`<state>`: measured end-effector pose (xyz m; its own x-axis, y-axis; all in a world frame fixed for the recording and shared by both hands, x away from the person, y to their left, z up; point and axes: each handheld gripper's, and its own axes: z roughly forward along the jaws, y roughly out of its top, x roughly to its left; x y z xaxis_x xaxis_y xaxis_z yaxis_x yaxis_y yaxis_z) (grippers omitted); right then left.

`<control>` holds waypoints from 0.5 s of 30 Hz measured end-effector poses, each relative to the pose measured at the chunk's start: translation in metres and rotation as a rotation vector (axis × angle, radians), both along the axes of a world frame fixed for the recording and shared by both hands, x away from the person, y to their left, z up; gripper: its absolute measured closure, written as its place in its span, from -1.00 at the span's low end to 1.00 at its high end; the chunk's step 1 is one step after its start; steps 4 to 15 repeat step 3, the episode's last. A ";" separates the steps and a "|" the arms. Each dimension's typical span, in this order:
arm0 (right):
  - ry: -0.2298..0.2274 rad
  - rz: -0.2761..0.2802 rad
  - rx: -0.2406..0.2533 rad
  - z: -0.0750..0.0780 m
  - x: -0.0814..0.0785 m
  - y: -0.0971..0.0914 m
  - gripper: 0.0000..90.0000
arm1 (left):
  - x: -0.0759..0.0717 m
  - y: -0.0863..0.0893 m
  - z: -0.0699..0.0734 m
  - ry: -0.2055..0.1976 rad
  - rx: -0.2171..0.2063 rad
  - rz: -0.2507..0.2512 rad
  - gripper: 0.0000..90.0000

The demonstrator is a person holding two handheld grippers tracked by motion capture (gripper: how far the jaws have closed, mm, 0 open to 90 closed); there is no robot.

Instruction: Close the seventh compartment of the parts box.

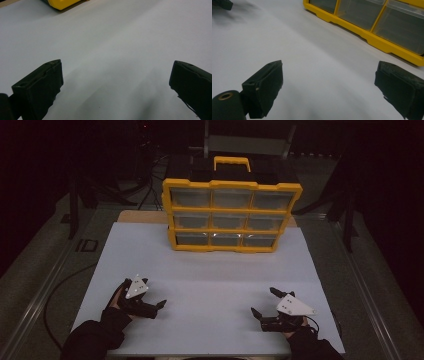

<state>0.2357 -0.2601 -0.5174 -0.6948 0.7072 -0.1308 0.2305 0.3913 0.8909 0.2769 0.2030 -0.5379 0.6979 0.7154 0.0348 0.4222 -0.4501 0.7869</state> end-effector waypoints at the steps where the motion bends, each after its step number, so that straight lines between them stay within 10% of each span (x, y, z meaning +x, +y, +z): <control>1: 0.000 0.000 0.000 0.000 0.000 0.000 -0.82 | 0.000 0.000 0.000 0.000 -0.006 -0.001 -1.00; 15: -0.002 0.000 0.000 0.000 0.000 0.000 -0.82 | 0.000 0.000 0.001 -0.004 -0.010 -0.002 -1.00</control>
